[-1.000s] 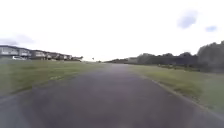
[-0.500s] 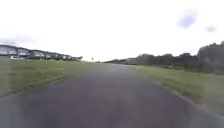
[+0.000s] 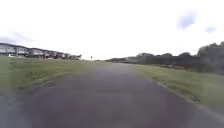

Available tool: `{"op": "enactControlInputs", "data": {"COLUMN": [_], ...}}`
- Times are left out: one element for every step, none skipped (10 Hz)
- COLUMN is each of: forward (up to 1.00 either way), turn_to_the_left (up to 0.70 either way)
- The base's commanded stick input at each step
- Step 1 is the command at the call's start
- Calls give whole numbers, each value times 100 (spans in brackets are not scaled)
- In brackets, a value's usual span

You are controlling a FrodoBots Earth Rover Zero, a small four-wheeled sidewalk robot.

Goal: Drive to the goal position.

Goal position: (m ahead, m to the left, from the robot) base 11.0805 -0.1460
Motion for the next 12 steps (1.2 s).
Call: {"op": "enactControlInputs", "data": {"forward": [70, 70, 70, 70, 70, 70, 70, 70, 70, 70, 70, 70], "turn_to_the_left": [-20, -6, -3, 0, 0, 0, 0, 0, 0, 0, 0, 0]}}
